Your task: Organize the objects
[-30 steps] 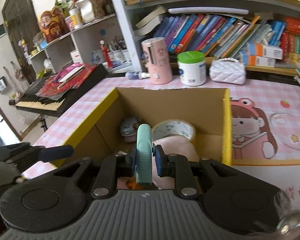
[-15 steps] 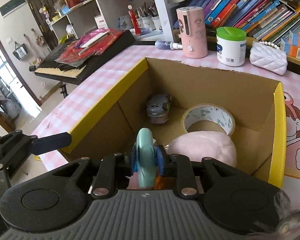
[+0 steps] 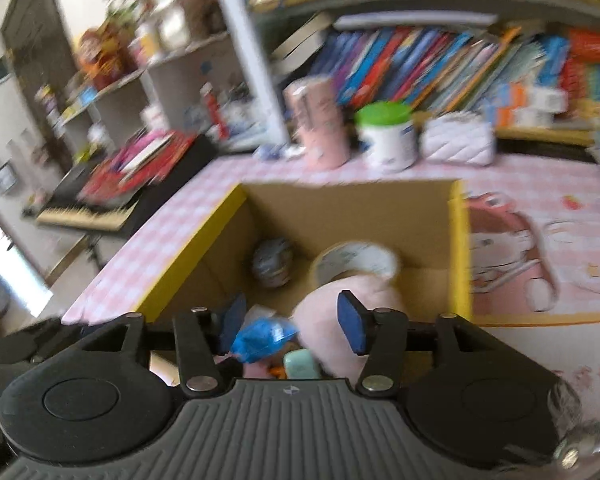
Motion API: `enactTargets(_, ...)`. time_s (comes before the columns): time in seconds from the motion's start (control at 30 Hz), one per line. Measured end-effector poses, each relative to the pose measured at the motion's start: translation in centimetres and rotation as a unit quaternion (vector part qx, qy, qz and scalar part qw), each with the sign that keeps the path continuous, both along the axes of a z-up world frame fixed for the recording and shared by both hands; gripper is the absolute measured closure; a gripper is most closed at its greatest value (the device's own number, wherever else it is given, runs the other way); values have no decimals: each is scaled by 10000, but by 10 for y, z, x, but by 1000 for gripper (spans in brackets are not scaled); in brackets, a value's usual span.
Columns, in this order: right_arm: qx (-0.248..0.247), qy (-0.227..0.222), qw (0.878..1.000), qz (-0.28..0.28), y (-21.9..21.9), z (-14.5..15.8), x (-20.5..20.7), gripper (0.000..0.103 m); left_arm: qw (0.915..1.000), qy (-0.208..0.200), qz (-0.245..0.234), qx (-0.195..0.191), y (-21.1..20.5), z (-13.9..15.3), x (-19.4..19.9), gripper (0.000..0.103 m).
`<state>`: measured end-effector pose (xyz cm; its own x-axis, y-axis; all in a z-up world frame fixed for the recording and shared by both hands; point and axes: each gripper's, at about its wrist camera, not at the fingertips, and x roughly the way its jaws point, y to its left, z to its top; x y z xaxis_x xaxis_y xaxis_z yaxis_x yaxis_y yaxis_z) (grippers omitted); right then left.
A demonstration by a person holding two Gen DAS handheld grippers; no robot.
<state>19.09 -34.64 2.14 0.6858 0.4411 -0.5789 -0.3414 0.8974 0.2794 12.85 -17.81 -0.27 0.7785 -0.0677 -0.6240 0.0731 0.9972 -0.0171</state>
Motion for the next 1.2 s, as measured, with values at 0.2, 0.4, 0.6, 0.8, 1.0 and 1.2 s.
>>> enactTargets(0.2,54,-453,9935,-1043,-12,9,-37,41,9991,-267,207,-247,27,11,-35,8)
enactTargets(0.4,-178,-569,9825,-1767,12,7,-71,24,9935,-493,1018,-93,71,18,-65,4)
enactTargets(0.6,-783,-554,9794,-1775,62,-4,-105,2,9930,-414,1102,-71,108,14,-87,2)
enactTargets(0.8,-986,-424,9785,-1760,95,-13,-134,0,9947,-352,964,-80,131,14,-104,2)
enactTargets(1.0,-1118,-320,9746,-1914,115,-18,-158,0,9960,-363,814,-79,144,14,-117,1)
enactTargets(1.2,-1168,-232,9729,-1983,127,-21,-173,0,9960,-346,824,-54,153,12,-123,1)
